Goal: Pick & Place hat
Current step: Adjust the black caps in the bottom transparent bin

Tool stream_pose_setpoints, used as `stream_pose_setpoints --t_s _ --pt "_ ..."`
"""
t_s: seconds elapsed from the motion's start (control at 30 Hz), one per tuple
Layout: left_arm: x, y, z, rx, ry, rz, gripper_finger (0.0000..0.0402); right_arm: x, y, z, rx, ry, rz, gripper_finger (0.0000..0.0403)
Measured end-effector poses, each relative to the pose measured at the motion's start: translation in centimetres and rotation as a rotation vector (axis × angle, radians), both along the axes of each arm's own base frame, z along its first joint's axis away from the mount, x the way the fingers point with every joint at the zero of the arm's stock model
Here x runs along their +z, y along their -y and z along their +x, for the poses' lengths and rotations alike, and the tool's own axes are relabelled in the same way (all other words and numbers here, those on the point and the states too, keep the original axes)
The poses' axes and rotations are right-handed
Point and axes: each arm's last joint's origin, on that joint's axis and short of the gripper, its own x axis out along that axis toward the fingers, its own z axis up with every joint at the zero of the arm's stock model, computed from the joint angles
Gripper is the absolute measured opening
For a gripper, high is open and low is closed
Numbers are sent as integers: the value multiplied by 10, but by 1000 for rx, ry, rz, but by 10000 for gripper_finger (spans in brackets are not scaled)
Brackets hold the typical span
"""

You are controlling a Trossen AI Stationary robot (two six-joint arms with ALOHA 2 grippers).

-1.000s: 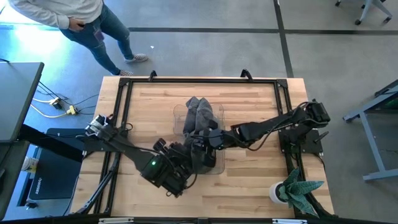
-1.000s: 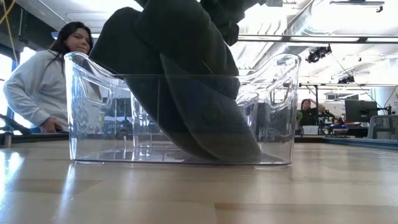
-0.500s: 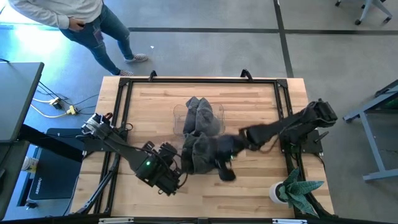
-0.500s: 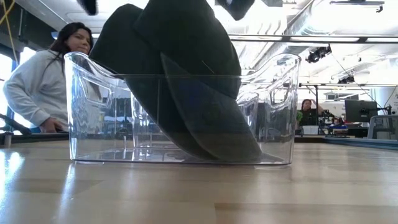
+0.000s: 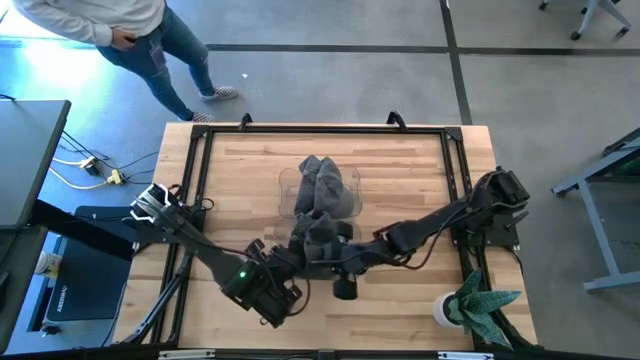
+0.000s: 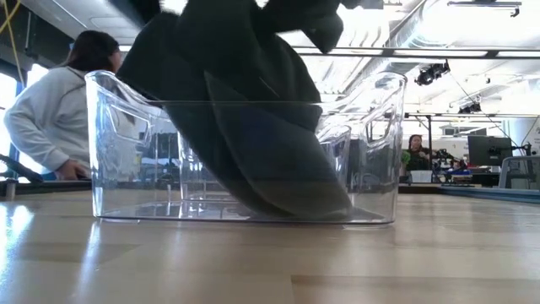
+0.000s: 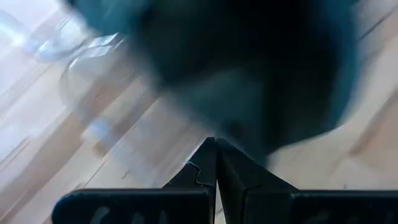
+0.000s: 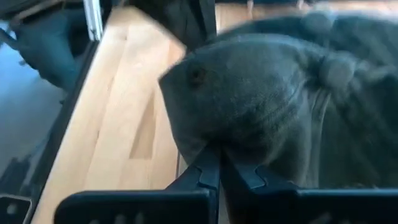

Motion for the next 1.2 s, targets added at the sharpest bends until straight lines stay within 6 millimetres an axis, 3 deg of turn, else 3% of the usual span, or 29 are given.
stream_pose_setpoints --t_s 0.27,0.4,0.53,0.67,0.77,0.87,1.03,1.2 --pt "5 7 12 -63 137 18 0 3 -3 1 110 15 19 10" --pt "6 7 9 -72 121 11 0 19 -1 -11 154 -1 65 11" --pt "18 1 -2 -74 80 -39 0 38 13 -24 75 -9 83 12" --pt "27 -16 -19 40 -19 -61 0 49 34 -33 -156 -12 84 13" --pt "25 -31 -24 126 -104 -4 0 45 48 -33 -311 -43 127 14" --pt "24 -36 -20 89 -85 62 0 36 59 -32 -426 -99 175 9" --pt "10 -38 6 -56 6 62 0 31 67 -29 -464 -135 218 2" --pt "7 -45 17 -54 84 127 0 20 71 -23 -487 -169 237 6"
